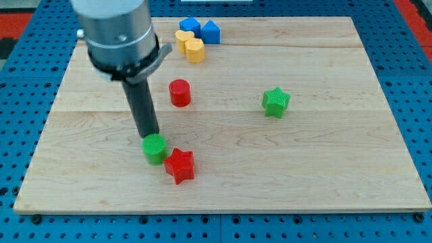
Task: Move the red circle left to the green star
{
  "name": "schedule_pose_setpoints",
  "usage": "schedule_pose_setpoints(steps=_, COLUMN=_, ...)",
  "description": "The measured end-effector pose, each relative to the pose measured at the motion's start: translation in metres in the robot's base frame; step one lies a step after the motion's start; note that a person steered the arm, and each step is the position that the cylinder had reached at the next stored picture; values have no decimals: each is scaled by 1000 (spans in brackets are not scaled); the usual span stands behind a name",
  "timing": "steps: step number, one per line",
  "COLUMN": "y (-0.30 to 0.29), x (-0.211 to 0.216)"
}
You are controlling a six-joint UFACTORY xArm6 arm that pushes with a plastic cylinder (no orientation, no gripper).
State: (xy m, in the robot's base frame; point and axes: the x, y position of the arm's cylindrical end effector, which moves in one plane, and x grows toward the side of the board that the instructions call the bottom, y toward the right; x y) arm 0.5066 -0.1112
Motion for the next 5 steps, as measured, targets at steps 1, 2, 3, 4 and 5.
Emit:
schedule_pose_setpoints(steps=1, y=2, x=24)
schedule_pose_setpoints(steps=2, y=-52, x=28)
schedule_pose_setpoints(steps=3, y=-29, x=59)
schedule_pose_setpoints(steps=4, y=26, x=59)
schedule_pose_setpoints(steps=5, y=34, x=63)
